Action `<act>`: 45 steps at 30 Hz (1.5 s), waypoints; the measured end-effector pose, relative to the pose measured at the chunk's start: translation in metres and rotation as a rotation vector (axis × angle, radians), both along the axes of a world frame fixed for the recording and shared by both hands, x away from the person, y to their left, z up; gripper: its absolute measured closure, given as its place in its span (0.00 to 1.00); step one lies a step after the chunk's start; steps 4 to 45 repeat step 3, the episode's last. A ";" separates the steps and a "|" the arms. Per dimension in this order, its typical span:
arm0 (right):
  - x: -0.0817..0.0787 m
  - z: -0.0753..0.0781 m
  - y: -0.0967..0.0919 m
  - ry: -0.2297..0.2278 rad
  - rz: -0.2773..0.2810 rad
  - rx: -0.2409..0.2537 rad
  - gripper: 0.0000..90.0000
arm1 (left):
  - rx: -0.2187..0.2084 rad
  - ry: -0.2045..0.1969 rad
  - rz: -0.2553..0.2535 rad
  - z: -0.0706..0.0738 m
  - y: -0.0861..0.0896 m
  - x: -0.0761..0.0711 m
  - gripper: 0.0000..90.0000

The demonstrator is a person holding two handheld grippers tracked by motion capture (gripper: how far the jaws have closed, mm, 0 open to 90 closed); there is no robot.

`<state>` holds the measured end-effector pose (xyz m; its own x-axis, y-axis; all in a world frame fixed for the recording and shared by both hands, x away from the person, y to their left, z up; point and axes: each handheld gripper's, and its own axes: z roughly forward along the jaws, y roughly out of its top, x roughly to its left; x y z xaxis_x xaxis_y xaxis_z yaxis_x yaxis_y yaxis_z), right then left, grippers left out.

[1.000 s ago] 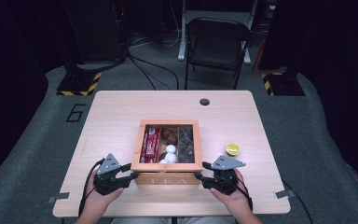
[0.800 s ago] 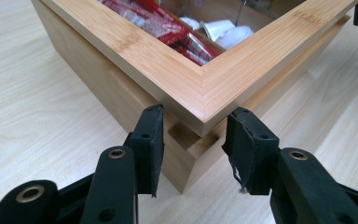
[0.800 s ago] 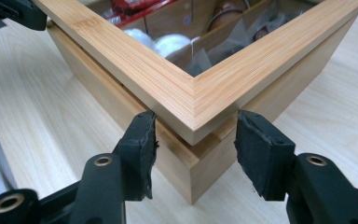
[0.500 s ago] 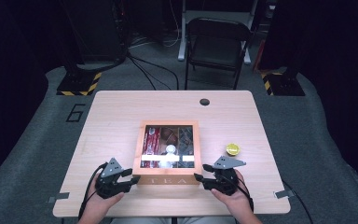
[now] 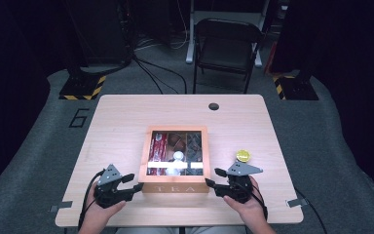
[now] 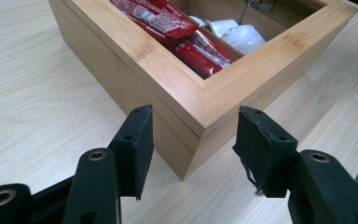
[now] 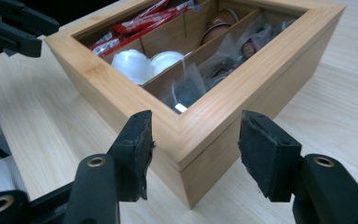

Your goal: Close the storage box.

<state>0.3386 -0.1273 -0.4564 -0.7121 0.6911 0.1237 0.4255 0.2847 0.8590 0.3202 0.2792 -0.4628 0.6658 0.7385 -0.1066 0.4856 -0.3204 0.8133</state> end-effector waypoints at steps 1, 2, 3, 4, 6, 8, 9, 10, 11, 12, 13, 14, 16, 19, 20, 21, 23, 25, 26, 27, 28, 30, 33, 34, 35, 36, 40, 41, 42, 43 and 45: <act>0.001 0.001 -0.002 -0.001 -0.006 0.008 0.48 | -0.014 0.002 0.010 0.000 0.001 0.000 0.51; 0.001 0.002 -0.005 0.006 -0.012 0.018 0.46 | -0.013 -0.004 0.009 0.001 0.002 0.000 0.50; 0.002 0.001 -0.006 0.007 -0.007 0.017 0.45 | -0.017 -0.001 0.011 0.001 0.002 0.000 0.50; 0.002 0.001 -0.006 0.007 -0.007 0.017 0.45 | -0.017 -0.001 0.011 0.001 0.002 0.000 0.50; 0.002 0.001 -0.006 0.007 -0.007 0.017 0.45 | -0.017 -0.001 0.011 0.001 0.002 0.000 0.50; 0.002 0.001 -0.006 0.007 -0.007 0.017 0.45 | -0.017 -0.001 0.011 0.001 0.002 0.000 0.50; 0.002 0.001 -0.006 0.007 -0.007 0.017 0.45 | -0.017 -0.001 0.011 0.001 0.002 0.000 0.50; 0.002 0.001 -0.006 0.007 -0.007 0.017 0.45 | -0.017 -0.001 0.011 0.001 0.002 0.000 0.50; 0.002 0.001 -0.006 0.007 -0.007 0.017 0.45 | -0.017 -0.001 0.011 0.001 0.002 0.000 0.50; 0.002 0.001 -0.006 0.007 -0.007 0.017 0.45 | -0.017 -0.001 0.011 0.001 0.002 0.000 0.50; 0.002 0.001 -0.006 0.007 -0.007 0.017 0.45 | -0.017 -0.001 0.011 0.001 0.002 0.000 0.50; 0.002 0.001 -0.006 0.007 -0.007 0.017 0.45 | -0.017 -0.001 0.011 0.001 0.002 0.000 0.50; 0.002 0.001 -0.006 0.007 -0.007 0.017 0.45 | -0.017 -0.001 0.011 0.001 0.002 0.000 0.50; 0.002 0.001 -0.006 0.007 -0.007 0.017 0.45 | -0.017 -0.001 0.011 0.001 0.002 0.000 0.50; 0.002 0.001 -0.006 0.007 -0.007 0.017 0.45 | -0.017 -0.001 0.011 0.001 0.002 0.000 0.50; 0.002 0.001 -0.006 0.007 -0.007 0.017 0.45 | -0.017 -0.001 0.011 0.001 0.002 0.000 0.50; 0.002 0.001 -0.006 0.007 -0.007 0.017 0.45 | -0.017 -0.001 0.011 0.001 0.002 0.000 0.50; 0.002 0.001 -0.006 0.007 -0.007 0.017 0.45 | -0.017 -0.001 0.011 0.001 0.002 0.000 0.50; 0.002 0.001 -0.006 0.007 -0.007 0.017 0.45 | -0.017 -0.001 0.011 0.001 0.002 0.000 0.50; 0.002 0.001 -0.006 0.007 -0.007 0.017 0.45 | -0.017 -0.001 0.011 0.001 0.002 0.000 0.50; 0.002 0.001 -0.006 0.007 -0.007 0.017 0.45 | -0.017 -0.001 0.011 0.001 0.002 0.000 0.50; 0.002 0.001 -0.006 0.007 -0.007 0.017 0.45 | -0.017 -0.001 0.011 0.001 0.002 0.000 0.50; 0.002 0.001 -0.006 0.007 -0.007 0.017 0.45 | -0.017 -0.001 0.011 0.001 0.002 0.000 0.50; 0.002 0.001 -0.006 0.007 -0.007 0.017 0.45 | -0.017 -0.001 0.011 0.001 0.002 0.000 0.50; 0.002 0.001 -0.006 0.007 -0.007 0.017 0.45 | -0.017 -0.001 0.011 0.001 0.002 0.000 0.50; 0.002 0.001 -0.006 0.007 -0.007 0.017 0.45 | -0.017 -0.001 0.011 0.001 0.002 0.000 0.50; 0.002 0.001 -0.006 0.007 -0.007 0.017 0.45 | -0.017 -0.001 0.011 0.001 0.002 0.000 0.50; 0.002 0.001 -0.006 0.007 -0.007 0.017 0.45 | -0.017 -0.001 0.011 0.001 0.002 0.000 0.50; 0.002 0.001 -0.006 0.007 -0.007 0.017 0.45 | -0.017 -0.001 0.011 0.001 0.002 0.000 0.50; 0.002 0.001 -0.006 0.007 -0.007 0.017 0.45 | -0.017 -0.001 0.011 0.001 0.002 0.000 0.50; 0.002 0.001 -0.006 0.007 -0.007 0.017 0.45 | -0.017 -0.001 0.011 0.001 0.002 0.000 0.50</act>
